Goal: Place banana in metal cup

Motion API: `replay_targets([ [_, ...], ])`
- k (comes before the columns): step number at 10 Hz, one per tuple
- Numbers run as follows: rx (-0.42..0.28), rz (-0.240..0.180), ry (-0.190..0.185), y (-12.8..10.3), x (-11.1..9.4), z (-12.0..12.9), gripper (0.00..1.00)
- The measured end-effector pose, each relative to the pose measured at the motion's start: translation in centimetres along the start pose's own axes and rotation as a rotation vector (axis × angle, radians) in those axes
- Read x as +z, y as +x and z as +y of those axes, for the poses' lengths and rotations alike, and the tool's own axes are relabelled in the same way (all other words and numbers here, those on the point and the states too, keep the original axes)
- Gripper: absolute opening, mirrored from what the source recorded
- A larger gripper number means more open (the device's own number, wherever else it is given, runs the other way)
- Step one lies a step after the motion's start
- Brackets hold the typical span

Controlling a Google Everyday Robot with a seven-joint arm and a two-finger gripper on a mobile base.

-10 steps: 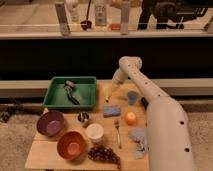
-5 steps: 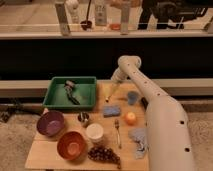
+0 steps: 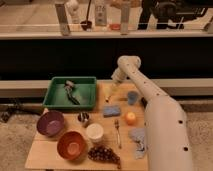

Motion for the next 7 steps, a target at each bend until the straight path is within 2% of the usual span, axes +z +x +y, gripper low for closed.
replay_targets([
  [5, 0.025, 0.000, -0.006, 0.19, 0.47, -0.01, 0.80],
  [7, 0.030, 0.001, -0.009, 0.29, 0.68, 0.05, 0.76],
])
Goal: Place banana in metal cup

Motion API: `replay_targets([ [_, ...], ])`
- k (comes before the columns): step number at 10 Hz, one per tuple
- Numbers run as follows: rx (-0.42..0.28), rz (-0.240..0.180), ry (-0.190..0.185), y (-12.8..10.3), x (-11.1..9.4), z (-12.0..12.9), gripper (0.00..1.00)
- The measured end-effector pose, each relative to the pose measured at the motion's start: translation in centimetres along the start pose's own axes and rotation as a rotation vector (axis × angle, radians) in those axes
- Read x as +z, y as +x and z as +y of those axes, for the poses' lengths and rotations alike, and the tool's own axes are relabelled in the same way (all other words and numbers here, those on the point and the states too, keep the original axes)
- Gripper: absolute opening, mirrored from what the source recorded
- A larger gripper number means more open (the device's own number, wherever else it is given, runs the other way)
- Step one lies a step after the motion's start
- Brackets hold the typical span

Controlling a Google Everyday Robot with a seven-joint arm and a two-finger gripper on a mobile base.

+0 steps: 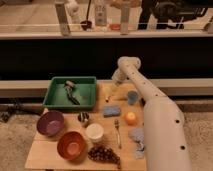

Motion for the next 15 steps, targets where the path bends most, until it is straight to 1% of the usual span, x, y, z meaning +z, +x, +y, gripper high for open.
replay_targets([
  [1, 0.007, 0.000, -0.001, 0.1, 0.1, 0.0, 0.74],
  [3, 0.024, 0.000, -0.001, 0.2, 0.2, 0.0, 0.67],
  [5, 0.026, -0.002, -0.001, 0.2, 0.1, -0.1, 0.51],
  [6, 0.026, -0.002, 0.001, 0.1, 0.0, -0.1, 0.39],
  [8, 0.030, -0.001, 0.002, 0.1, -0.2, -0.1, 0.32],
  [9, 0.032, -0.001, 0.006, 0.0, -0.4, -0.1, 0.27],
  [10, 0.034, -0.002, 0.010, 0.0, -0.7, -0.1, 0.24],
  [11, 0.034, 0.000, 0.012, 0.0, -0.8, -0.1, 0.26],
  [12, 0.030, 0.001, 0.013, -0.2, -1.0, -0.2, 0.33],
  [13, 0.029, -0.002, 0.013, -0.5, -1.3, -0.2, 0.37],
  [15, 0.033, -0.001, 0.016, -0.5, -2.0, -0.2, 0.38],
])
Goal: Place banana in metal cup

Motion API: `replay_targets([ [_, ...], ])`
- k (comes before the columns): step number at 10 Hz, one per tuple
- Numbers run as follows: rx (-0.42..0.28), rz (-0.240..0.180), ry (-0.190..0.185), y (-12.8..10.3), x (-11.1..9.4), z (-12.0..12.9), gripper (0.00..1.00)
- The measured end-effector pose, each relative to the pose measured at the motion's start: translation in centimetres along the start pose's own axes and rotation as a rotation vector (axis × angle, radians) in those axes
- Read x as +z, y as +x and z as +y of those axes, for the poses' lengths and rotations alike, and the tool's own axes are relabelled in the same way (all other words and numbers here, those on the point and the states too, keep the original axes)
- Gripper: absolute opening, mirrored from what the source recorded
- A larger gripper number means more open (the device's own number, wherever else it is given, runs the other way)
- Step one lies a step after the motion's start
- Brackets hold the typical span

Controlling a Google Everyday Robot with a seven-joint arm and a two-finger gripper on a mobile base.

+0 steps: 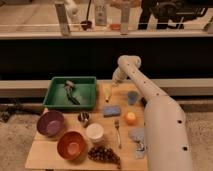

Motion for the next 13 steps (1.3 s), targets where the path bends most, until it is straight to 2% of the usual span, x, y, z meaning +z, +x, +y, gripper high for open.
replay_targets([
  [2, 0.004, 0.000, 0.003, 0.0, -0.2, -0.1, 0.52],
  [3, 0.002, 0.000, 0.003, -0.2, -0.3, -0.1, 0.54],
  [5, 0.002, 0.000, 0.000, -0.4, -0.6, -0.1, 0.42],
  [7, 0.009, 0.006, 0.002, -0.2, -0.4, -0.2, 0.44],
  [8, 0.014, 0.008, 0.000, -0.4, 0.4, 0.0, 0.55],
  [10, 0.016, 0.011, 0.001, -0.8, 0.5, -0.1, 0.74],
  [13, 0.020, 0.014, 0.000, -0.6, 0.3, -0.1, 0.79],
])
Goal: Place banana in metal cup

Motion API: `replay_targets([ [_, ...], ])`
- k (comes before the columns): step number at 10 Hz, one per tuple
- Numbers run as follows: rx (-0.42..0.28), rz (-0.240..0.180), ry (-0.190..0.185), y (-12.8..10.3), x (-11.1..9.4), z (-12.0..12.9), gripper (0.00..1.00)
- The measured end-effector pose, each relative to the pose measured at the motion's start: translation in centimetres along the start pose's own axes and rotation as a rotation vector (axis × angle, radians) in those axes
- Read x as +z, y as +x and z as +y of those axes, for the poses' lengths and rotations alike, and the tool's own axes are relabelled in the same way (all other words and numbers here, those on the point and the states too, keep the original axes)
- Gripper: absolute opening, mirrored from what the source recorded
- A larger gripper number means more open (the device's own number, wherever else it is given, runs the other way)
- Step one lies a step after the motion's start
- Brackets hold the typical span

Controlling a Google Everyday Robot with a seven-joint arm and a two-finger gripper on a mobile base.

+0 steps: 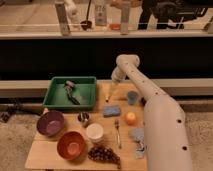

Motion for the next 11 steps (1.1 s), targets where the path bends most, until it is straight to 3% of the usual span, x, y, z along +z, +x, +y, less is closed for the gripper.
replay_targets([
  [8, 0.043, 0.001, -0.015, 0.6, 1.2, 0.1, 0.80],
  [9, 0.050, 0.002, -0.013, 0.7, 1.3, 0.1, 0.76],
  [11, 0.056, -0.002, -0.015, 0.6, 1.3, 0.0, 0.58],
])
